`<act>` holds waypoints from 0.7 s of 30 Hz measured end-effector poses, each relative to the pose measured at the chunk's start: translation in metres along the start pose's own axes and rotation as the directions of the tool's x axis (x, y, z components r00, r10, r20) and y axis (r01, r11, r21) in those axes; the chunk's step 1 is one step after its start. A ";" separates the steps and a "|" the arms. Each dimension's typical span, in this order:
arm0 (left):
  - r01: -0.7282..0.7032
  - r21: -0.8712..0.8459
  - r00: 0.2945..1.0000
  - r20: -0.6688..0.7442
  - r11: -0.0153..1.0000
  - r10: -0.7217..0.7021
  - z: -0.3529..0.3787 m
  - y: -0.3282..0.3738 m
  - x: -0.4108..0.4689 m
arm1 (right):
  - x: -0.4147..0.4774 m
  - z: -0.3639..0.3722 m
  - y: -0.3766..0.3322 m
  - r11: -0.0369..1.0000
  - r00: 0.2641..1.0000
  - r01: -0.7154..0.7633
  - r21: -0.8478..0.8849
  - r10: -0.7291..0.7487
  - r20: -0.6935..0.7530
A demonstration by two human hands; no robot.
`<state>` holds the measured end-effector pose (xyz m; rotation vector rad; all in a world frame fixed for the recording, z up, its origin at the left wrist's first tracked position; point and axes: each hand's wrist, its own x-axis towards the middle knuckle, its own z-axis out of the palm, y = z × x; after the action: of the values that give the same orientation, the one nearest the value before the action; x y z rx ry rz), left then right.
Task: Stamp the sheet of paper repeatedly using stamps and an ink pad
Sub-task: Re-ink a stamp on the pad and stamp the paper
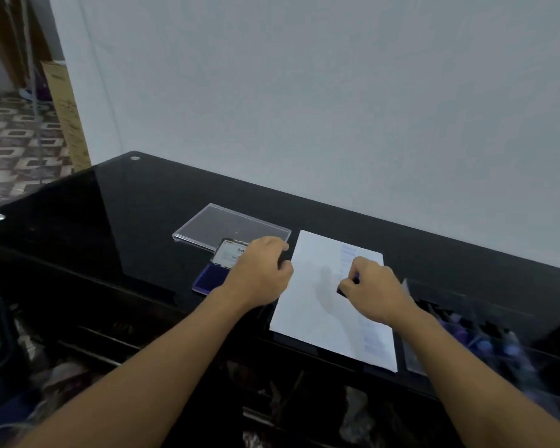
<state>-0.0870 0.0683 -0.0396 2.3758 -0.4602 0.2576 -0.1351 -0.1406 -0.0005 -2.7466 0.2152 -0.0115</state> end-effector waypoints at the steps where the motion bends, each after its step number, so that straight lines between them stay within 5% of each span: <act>1: -0.003 -0.001 1.000 0.025 1.000 0.003 0.006 0.004 0.000 | -0.001 -0.004 0.006 1.000 1.000 -0.008 0.000 0.008 -0.007; 21: -0.093 0.131 0.979 0.190 0.987 0.067 0.079 -0.009 -0.004 | 0.033 0.011 0.040 0.999 0.995 -0.049 0.016 0.048 0.086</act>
<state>-0.0825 0.0227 -0.1041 2.5330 -0.6457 0.1075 -0.1082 -0.1777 -0.0267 -2.7161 0.2569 0.1161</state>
